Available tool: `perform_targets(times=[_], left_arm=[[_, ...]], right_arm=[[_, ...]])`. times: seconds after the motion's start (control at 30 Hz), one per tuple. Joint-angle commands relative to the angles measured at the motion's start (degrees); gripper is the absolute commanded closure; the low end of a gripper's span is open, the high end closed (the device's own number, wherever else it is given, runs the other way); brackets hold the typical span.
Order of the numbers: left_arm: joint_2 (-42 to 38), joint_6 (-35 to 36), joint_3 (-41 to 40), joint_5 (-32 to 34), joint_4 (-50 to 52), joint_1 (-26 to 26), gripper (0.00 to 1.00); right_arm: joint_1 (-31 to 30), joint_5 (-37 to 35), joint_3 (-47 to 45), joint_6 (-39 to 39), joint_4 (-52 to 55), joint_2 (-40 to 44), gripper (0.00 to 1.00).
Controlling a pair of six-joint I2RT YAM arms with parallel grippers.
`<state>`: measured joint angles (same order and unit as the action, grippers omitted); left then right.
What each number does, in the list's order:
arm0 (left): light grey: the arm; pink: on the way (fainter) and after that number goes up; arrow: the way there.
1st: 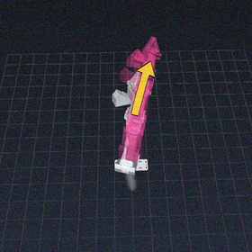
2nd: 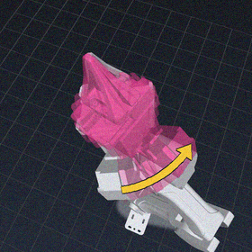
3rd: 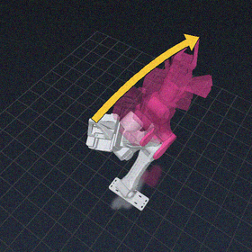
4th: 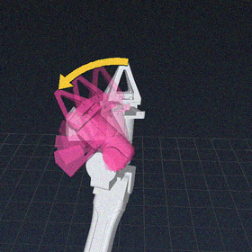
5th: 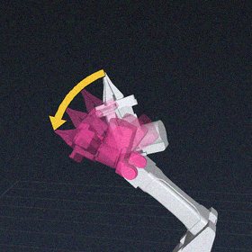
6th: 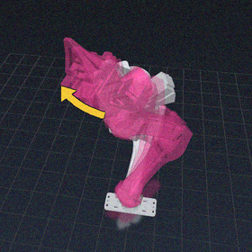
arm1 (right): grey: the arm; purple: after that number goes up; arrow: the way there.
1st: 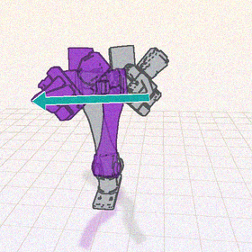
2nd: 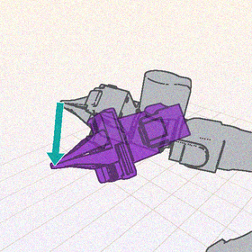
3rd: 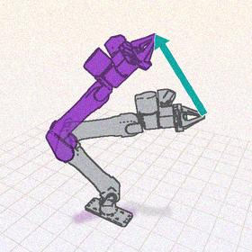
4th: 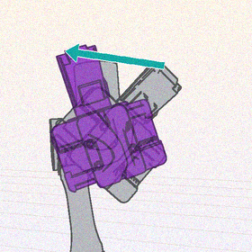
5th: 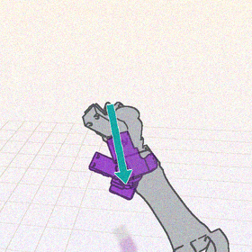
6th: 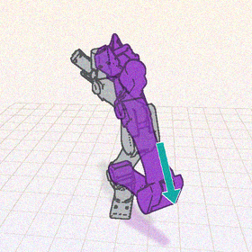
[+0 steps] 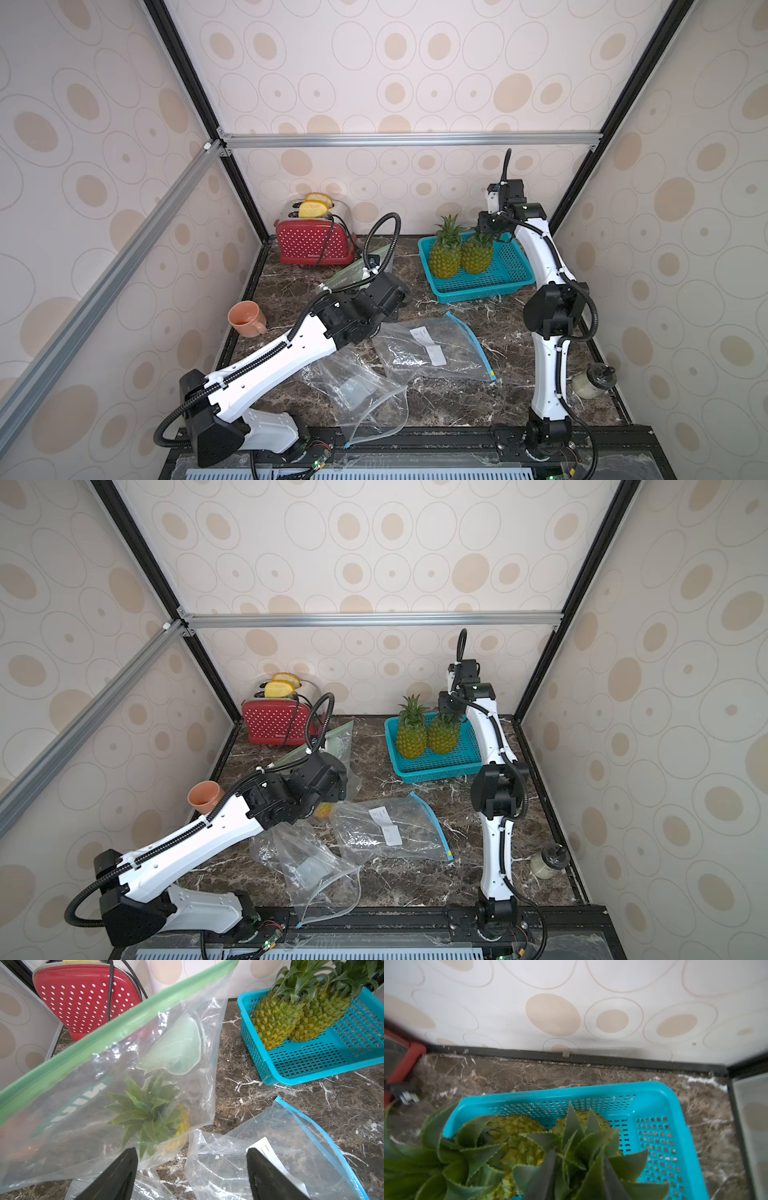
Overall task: Open the zip-top bag and take out the pineapple
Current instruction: Place the pineapple in the basket.
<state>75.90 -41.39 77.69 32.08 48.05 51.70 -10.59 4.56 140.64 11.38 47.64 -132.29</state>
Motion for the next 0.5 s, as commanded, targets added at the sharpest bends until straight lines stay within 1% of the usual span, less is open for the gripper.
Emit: perform_targets(times=[0.0, 0.07, 0.13, 0.23, 0.3, 0.4, 0.43, 0.47], left_arm=[[-2.73, -1.69, 0.71, 2.24, 2.67, -1.21, 0.15], [-3.82, -2.30, 0.91, 2.85, 4.22, -2.36, 0.15], [-5.52, -2.84, 0.14, 3.14, 4.56, -4.14, 0.15], [-8.74, -3.28, -1.65, 2.80, 3.30, -6.81, 0.15], [-10.92, -3.11, -1.80, 3.92, 3.54, -7.97, 0.15], [-14.08, -2.52, -1.11, 6.99, 4.79, -8.46, 0.15], [-15.13, -2.35, -0.76, 7.89, 5.40, -8.62, 0.15], [-16.10, -2.25, -0.65, 8.52, 5.92, -8.59, 0.15]], right_arm=[[-0.22, 3.22, 1.04, -0.67, -1.15, 1.19, 0.51], [-0.51, 4.07, -1.19, -1.09, -1.60, 3.91, 0.45], [-1.56, 3.54, -5.14, -2.79, -2.97, 8.17, 0.42], [-4.99, 0.49, -11.53, -6.79, -3.61, 15.40, 0.39], [-8.01, -0.52, -15.52, -8.87, -3.41, 20.46, 0.38], [-12.47, 0.40, -21.33, -11.87, -3.72, 26.87, 0.38], [-14.02, 2.01, -23.50, -12.89, -4.34, 28.82, 0.37], [-15.39, 5.11, -25.90, -13.67, -5.34, 30.59, 0.36]])
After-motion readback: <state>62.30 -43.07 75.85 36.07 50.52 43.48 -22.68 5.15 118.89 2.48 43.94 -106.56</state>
